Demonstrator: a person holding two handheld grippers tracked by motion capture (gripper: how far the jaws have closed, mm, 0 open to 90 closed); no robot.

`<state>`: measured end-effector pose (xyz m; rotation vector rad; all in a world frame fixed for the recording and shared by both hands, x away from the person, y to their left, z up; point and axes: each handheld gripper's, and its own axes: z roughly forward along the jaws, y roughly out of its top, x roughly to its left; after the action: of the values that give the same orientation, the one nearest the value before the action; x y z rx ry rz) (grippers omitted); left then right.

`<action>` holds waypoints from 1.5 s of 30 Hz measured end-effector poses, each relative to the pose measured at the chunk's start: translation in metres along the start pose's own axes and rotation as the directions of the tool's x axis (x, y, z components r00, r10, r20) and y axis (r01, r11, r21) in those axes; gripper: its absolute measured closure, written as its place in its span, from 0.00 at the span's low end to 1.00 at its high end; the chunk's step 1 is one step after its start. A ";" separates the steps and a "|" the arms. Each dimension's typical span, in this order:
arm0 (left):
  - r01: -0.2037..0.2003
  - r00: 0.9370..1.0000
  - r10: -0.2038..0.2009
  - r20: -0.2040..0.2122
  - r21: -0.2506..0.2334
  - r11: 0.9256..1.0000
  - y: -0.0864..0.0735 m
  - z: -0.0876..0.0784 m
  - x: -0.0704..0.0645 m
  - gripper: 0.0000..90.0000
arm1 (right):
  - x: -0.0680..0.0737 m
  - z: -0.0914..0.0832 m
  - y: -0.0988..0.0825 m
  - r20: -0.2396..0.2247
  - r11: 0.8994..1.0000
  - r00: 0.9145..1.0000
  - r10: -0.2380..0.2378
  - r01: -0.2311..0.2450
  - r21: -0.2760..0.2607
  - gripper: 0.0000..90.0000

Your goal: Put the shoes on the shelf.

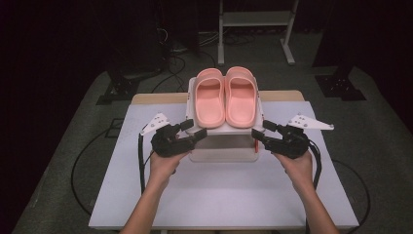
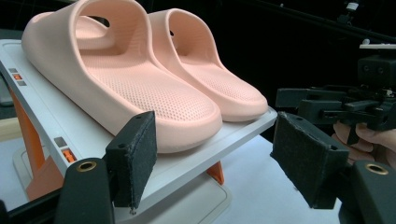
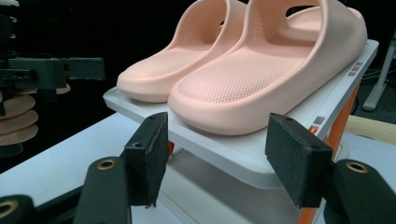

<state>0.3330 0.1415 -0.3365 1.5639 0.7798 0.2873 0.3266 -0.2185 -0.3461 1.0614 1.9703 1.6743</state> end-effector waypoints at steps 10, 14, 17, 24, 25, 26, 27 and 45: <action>0.001 1.000 -0.001 0.012 0.008 1.000 -0.008 -0.002 -0.001 0.33 | 0.000 -0.005 -0.010 -0.004 1.000 1.000 0.011 -0.011 0.002 0.42; 0.008 1.000 -0.008 0.017 0.012 1.000 -0.013 -0.003 -0.002 0.32 | -0.001 -0.007 -0.015 -0.005 1.000 1.000 0.013 -0.013 0.002 0.41; 0.010 1.000 -0.010 0.016 0.015 1.000 -0.017 -0.005 -0.002 0.32 | -0.002 -0.008 -0.019 -0.007 1.000 1.000 0.010 -0.010 0.010 0.41; 0.008 1.000 -0.008 0.010 0.020 1.000 -0.022 -0.010 -0.002 0.31 | -0.002 -0.012 -0.027 -0.014 1.000 1.000 0.017 -0.017 0.005 0.40; 0.013 1.000 -0.014 0.008 0.017 1.000 -0.023 -0.011 -0.002 0.31 | -0.003 -0.013 -0.028 -0.014 1.000 1.000 0.016 -0.016 0.005 0.40; 0.015 1.000 -0.015 0.009 0.014 1.000 -0.024 -0.012 -0.002 0.31 | -0.003 -0.013 -0.029 -0.015 1.000 1.000 0.016 -0.016 0.005 0.40; 0.018 1.000 -0.018 0.009 0.013 1.000 -0.025 -0.012 -0.002 0.31 | -0.003 -0.013 -0.030 -0.018 1.000 1.000 0.017 -0.016 0.005 0.40; 0.034 0.999 -0.034 0.013 0.018 0.999 -0.047 -0.022 0.004 0.30 | -0.010 -0.018 -0.052 -0.026 0.999 0.999 0.033 -0.032 0.026 0.37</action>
<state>0.3082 0.1596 -0.3781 1.5666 0.7993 0.2451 0.3044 -0.2395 -0.3928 1.0917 2.0067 1.6927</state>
